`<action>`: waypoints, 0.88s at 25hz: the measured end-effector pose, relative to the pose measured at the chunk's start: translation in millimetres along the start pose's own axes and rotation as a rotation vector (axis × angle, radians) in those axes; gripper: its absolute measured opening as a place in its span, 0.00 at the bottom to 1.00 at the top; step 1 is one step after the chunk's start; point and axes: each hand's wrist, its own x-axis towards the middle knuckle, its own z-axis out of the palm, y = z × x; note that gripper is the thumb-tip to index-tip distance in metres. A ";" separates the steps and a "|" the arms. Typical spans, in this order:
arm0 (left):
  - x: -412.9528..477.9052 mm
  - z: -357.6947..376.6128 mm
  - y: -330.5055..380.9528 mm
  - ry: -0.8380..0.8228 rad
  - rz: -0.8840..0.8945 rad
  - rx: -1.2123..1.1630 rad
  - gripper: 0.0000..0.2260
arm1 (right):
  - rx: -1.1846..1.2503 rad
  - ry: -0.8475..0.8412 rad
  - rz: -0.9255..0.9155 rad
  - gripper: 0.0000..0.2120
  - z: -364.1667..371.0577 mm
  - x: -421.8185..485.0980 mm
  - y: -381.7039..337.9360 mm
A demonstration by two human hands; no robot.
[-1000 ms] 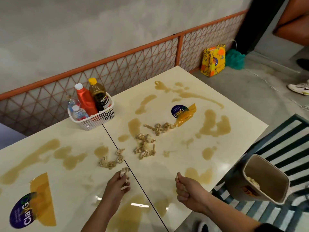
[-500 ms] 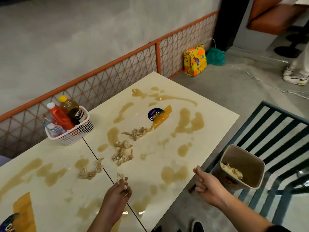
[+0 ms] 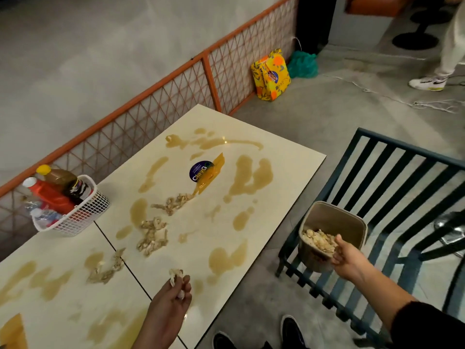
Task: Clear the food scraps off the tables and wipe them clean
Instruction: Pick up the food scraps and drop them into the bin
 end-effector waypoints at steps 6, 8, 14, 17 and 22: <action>6.2 28.1 -21.3 -0.009 -0.017 0.008 0.08 | 0.001 0.113 -0.042 0.10 -0.6 47.4 -53.1; 7.9 34.2 -26.0 -0.004 -0.021 0.028 0.08 | -0.021 0.096 -0.043 0.13 -6.9 54.7 -61.2; 8.2 55.5 -41.1 -0.002 -0.038 0.074 0.21 | -0.076 0.106 0.029 0.12 -41.6 63.5 -41.8; 5.5 67.1 -44.2 0.010 -0.051 0.089 0.19 | 0.015 0.058 0.085 0.21 -56.3 62.1 -17.0; 8.0 84.3 -46.4 -0.019 -0.068 0.092 0.08 | -0.068 0.037 0.055 0.17 -56.4 52.8 -9.4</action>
